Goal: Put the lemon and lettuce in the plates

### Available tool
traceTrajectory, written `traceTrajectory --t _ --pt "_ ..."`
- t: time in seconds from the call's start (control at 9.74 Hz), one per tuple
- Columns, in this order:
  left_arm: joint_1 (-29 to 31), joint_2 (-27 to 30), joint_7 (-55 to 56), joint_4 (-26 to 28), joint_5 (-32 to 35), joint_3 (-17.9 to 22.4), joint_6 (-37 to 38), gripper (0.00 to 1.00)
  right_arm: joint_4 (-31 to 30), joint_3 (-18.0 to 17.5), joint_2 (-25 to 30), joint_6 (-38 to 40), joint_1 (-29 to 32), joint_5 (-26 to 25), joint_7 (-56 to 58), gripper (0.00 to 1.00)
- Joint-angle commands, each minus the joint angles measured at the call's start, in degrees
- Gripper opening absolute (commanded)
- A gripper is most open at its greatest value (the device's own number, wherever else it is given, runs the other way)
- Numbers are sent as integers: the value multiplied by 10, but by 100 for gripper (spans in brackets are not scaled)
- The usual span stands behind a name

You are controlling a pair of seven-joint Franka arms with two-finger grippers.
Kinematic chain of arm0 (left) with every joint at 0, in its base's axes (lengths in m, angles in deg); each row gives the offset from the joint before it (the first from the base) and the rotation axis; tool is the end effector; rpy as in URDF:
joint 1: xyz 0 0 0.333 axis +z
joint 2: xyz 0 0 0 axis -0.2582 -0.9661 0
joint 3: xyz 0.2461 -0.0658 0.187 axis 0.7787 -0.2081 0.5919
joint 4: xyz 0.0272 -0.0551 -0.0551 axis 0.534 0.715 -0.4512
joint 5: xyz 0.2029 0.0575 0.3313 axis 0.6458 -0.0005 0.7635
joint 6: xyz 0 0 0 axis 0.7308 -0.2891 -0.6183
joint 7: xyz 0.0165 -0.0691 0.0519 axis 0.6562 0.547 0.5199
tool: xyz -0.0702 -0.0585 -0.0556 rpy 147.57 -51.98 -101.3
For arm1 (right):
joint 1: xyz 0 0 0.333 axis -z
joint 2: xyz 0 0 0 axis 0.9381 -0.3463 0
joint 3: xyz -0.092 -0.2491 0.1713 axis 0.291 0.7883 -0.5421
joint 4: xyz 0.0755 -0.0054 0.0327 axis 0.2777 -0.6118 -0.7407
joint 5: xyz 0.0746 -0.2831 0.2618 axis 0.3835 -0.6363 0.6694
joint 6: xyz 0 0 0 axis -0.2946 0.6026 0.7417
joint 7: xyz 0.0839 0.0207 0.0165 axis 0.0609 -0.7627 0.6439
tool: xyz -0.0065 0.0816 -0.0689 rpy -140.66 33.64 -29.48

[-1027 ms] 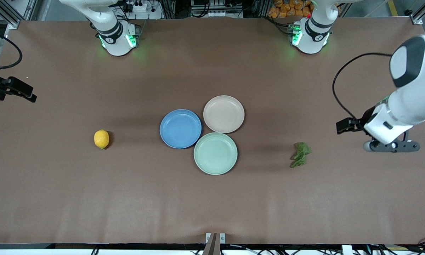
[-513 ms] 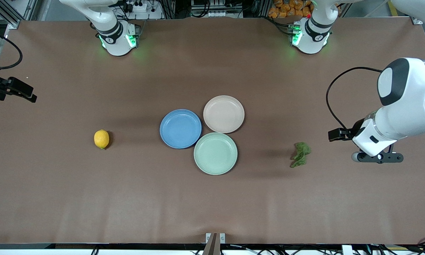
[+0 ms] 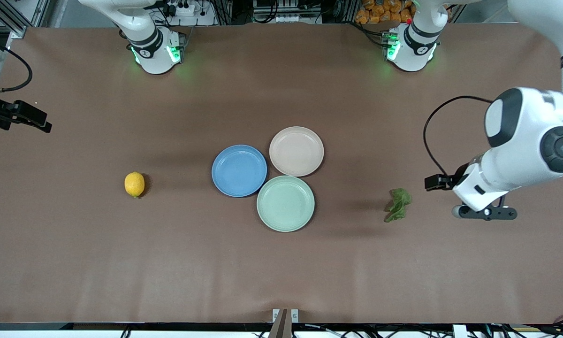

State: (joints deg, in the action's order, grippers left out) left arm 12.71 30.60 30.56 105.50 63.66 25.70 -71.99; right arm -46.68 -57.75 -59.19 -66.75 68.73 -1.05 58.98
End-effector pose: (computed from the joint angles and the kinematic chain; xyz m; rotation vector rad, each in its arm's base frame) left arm 0.6578 -0.1088 0.4173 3.1120 -0.0953 -0.1224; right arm 0.5586 -0.0290 0.6178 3.1369 -0.1282 -0.0850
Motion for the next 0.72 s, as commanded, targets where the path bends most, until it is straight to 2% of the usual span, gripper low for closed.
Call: traceTrajectory --t 0.0,0.21,0.62 --pt "-14 -1 -11 23 1 1 -30 100 -3 -7 -21 3 -6 0 -9 100" --pt "-21 -10 -12 23 7 1 -30 100 -4 -7 -36 1 -12 0 -10 100" --pt "-42 -72 -12 18 56 1 -68 100 -21 -7 -77 -20 -11 0 -7 100"
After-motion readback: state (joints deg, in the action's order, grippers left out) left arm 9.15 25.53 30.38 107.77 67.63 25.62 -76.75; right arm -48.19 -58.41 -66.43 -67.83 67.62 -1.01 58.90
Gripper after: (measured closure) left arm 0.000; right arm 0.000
